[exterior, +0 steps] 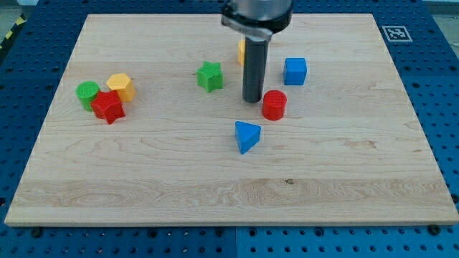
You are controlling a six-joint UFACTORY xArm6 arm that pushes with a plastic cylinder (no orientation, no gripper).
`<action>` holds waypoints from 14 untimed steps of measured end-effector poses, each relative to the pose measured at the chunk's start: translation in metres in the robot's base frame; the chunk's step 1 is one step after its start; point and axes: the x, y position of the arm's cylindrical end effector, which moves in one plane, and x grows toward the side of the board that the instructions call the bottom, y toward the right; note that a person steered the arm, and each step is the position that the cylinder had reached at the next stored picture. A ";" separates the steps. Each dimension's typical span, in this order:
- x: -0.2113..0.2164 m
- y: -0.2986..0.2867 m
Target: Move the red star to the center
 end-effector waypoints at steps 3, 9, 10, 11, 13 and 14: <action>0.095 -0.115; -0.005 -0.304; 0.007 -0.274; 0.007 -0.235; 0.025 -0.220; 0.026 -0.203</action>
